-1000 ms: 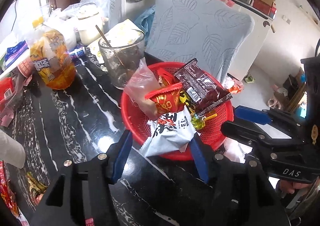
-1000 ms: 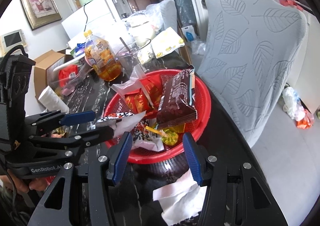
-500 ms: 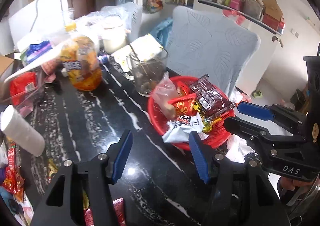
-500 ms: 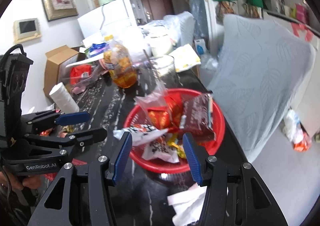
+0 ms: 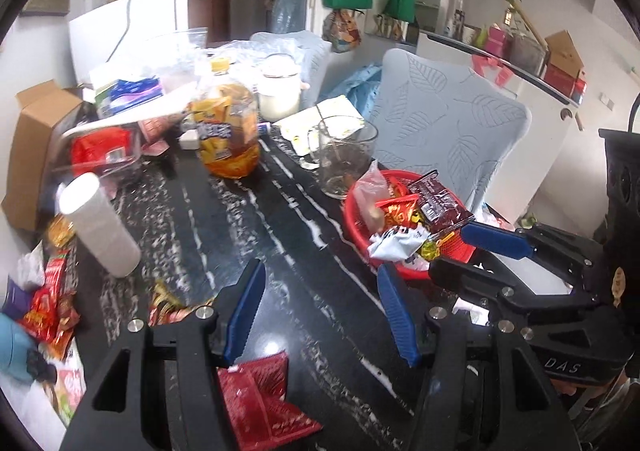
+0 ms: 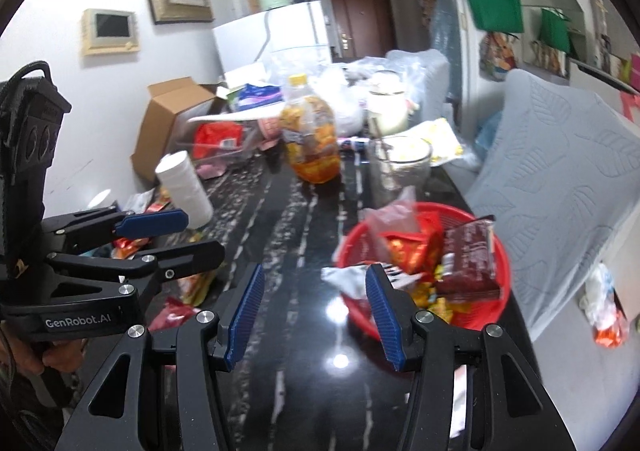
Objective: Organize snacks
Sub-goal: 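Move both open grippers back over the red packets on the table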
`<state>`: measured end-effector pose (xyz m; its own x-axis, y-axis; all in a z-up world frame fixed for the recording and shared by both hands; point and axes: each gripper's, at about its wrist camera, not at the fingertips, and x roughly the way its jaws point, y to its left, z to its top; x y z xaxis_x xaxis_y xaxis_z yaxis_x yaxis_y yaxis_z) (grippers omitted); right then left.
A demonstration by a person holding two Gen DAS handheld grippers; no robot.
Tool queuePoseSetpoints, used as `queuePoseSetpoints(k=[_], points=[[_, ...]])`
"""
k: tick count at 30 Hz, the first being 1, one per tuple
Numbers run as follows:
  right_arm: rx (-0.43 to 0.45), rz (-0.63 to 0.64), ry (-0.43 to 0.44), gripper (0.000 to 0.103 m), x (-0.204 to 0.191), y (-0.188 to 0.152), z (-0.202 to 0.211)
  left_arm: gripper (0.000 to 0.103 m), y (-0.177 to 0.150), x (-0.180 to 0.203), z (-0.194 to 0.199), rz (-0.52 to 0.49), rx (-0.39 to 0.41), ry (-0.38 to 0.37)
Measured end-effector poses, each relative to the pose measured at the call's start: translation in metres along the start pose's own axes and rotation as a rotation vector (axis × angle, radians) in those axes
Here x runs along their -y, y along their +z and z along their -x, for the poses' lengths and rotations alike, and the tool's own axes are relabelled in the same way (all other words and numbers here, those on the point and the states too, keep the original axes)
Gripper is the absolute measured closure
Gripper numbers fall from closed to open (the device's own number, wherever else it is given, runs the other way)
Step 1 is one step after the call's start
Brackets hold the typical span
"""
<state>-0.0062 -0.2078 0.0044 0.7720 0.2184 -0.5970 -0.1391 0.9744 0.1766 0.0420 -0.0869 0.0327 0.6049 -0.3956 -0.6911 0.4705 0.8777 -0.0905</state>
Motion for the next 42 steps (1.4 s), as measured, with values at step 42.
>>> queuePoseSetpoints(k=[42], points=[[-0.217,0.070,0.125,0.050,-0.059,-0.089,-0.048,0.046,-0.105,-0.044,-0.005,0.170,-0.103,0.060]])
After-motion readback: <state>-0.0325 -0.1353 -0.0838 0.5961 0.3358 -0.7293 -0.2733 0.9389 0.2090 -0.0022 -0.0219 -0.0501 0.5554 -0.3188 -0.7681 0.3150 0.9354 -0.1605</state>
